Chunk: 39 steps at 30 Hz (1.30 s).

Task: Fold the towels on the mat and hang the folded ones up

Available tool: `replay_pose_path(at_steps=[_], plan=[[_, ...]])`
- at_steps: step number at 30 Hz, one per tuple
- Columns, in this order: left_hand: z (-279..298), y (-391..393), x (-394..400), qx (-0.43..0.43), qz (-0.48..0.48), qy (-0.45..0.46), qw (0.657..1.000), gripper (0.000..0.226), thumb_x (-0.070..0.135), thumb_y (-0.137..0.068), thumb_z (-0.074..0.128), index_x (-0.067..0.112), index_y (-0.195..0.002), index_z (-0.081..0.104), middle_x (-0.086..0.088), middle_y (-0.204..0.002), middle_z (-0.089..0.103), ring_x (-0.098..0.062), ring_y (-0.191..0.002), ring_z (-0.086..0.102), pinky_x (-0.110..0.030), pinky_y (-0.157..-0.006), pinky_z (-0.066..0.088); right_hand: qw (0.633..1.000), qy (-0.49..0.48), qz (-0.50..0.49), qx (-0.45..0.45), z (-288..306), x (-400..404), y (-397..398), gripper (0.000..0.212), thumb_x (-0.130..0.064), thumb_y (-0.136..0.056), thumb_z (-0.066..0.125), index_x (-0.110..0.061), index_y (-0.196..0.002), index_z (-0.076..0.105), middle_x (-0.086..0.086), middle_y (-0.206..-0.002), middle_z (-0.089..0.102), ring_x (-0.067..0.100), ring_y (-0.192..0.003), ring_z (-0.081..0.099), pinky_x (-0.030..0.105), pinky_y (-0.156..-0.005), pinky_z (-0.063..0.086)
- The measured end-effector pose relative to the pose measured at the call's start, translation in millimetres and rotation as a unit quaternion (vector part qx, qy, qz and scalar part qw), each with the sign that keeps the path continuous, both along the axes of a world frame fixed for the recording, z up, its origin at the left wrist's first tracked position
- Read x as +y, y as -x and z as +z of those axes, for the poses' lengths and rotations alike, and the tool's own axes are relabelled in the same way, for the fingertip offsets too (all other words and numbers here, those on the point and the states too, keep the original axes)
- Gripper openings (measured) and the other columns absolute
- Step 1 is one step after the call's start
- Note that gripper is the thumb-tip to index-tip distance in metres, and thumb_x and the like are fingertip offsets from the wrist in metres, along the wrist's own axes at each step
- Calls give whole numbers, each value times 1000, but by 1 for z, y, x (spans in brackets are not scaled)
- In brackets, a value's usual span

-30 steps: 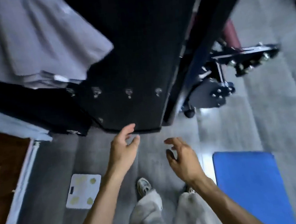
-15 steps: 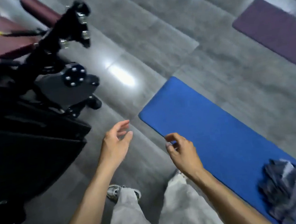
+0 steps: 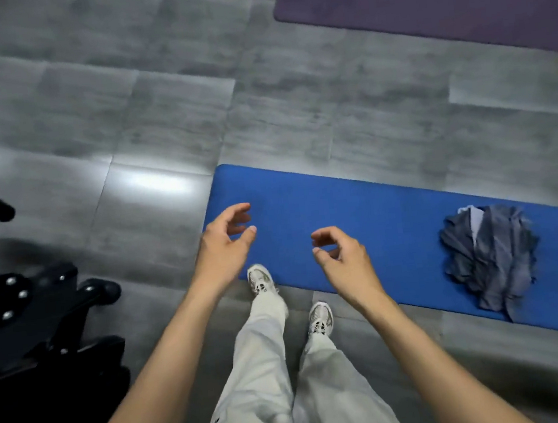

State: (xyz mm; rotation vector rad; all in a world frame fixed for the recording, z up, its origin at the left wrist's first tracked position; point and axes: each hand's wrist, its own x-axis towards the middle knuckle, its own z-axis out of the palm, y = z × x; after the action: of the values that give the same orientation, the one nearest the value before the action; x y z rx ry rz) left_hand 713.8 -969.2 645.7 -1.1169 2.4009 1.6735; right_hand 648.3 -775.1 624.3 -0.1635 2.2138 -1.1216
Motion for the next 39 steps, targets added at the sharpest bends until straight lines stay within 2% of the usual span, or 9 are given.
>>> replay_pose_path(at_steps=[6,11,14,17,21,27,30,34,39], plan=[[10,119,-10,44,-83,-22,995,35,9,-89,64,26,-119,60,10,-104,64,0,-92,61,-11,-78,47,994,4,-104,-24,8,-10,57,19,-15,-91,60,-25,-107,63,-16,-107,66,2,-80,61,29,-83,52],[32,225,-26,79,-162,-40,983,36,11,-90,62,27,-122,59,8,-110,65,-8,-102,62,-20,-84,48,979,30,-201,-21,21,-26,116,20,-12,-90,61,-27,-104,63,-15,-105,67,0,-83,61,20,-79,51],[43,284,-33,86,-217,-28,972,37,12,-90,61,27,-124,59,8,-111,65,-8,-103,61,-27,-90,48,957,72,-279,-32,33,-31,156,21,-10,-91,61,-29,-100,63,-13,-103,68,8,-90,64,28,-80,54],[54,339,-32,88,-247,-29,965,37,12,-89,63,26,-123,60,9,-109,65,-6,-102,61,-27,-90,48,931,106,-347,-35,46,-32,194,21,-8,-92,61,-27,-99,65,-9,-101,70,16,-94,66,35,-80,57],[56,420,-16,88,-312,-26,946,35,14,-89,64,26,-122,60,11,-108,65,-3,-100,60,-22,-87,48,909,134,-393,-34,50,-33,247,20,-9,-92,61,-27,-99,66,-11,-99,71,12,-90,67,31,-78,56],[46,568,24,83,-431,-1,899,34,15,-90,64,29,-121,59,11,-112,63,-2,-101,58,-15,-82,45,874,152,-461,-35,29,-16,352,21,-7,-92,60,-26,-97,67,-21,-92,70,8,-82,68,23,-71,54],[49,649,51,63,-496,19,866,34,17,-91,62,31,-122,57,12,-113,62,-5,-104,58,-22,-87,47,857,123,-499,-28,23,1,414,21,-10,-91,63,-31,-96,65,-17,-94,71,15,-82,67,26,-72,54],[59,732,90,59,-586,55,806,36,22,-92,61,34,-125,55,16,-114,60,-6,-107,57,-36,-98,46,836,99,-540,-16,29,15,482,23,-9,-91,61,-31,-97,64,-14,-101,68,5,-84,65,18,-73,51],[64,804,158,48,-662,16,748,36,16,-91,62,26,-126,57,9,-112,62,-8,-105,59,-33,-93,48,774,100,-626,-6,32,34,548,22,-8,-91,61,-30,-98,64,-13,-103,67,-1,-81,61,14,-72,49]])
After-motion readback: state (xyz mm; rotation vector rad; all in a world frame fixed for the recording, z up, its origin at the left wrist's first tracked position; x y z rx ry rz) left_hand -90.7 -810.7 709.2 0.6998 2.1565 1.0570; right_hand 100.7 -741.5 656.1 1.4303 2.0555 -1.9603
